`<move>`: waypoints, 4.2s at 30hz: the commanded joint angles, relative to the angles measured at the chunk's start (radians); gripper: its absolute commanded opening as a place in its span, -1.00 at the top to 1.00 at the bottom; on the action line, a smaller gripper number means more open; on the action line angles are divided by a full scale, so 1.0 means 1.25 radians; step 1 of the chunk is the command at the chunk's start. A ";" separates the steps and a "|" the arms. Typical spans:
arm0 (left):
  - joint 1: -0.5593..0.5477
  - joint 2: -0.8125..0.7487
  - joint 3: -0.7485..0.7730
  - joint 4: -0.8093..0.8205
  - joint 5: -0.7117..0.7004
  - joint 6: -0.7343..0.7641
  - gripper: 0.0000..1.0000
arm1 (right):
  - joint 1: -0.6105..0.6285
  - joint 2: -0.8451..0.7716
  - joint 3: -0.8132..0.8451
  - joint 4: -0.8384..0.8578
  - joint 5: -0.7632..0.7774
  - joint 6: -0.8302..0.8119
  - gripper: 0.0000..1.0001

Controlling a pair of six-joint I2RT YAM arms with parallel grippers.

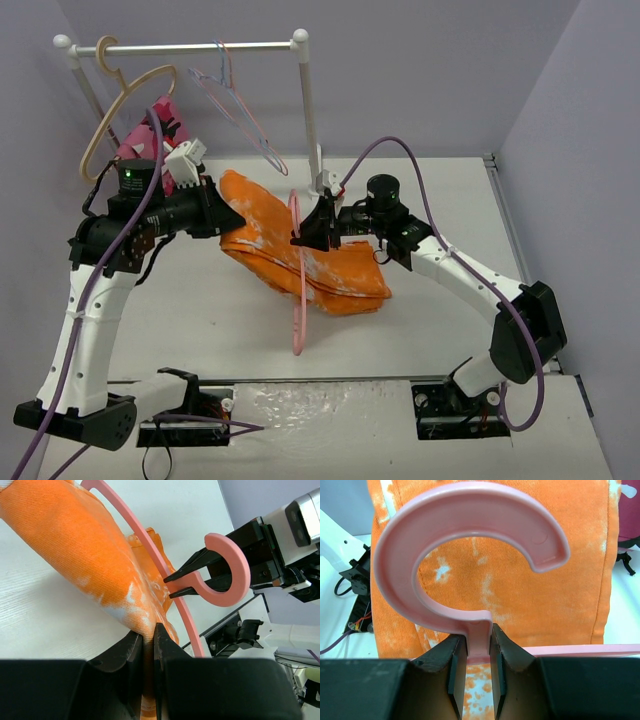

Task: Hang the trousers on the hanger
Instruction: Place the trousers on the hanger, then place the hanger at the clothesline.

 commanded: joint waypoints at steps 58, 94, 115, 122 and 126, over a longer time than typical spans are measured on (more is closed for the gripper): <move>-0.036 -0.200 -0.711 0.672 -0.061 -0.117 1.00 | -0.103 -0.049 0.565 -0.104 -0.060 0.135 1.00; -0.303 -0.217 -0.477 0.391 -0.561 -0.007 -0.65 | -0.040 -0.104 0.492 -0.288 0.132 -0.012 1.00; -0.354 -0.087 -0.064 0.325 -0.300 0.219 -0.86 | 0.057 -0.055 0.515 -0.435 0.586 -0.069 1.00; -0.428 -0.015 -0.036 0.318 -0.324 0.223 -0.83 | 0.072 -0.048 0.521 -0.435 0.641 -0.074 1.00; -0.447 0.007 -0.034 0.316 -0.325 0.214 -0.75 | 0.072 -0.047 0.519 -0.435 0.652 -0.077 1.00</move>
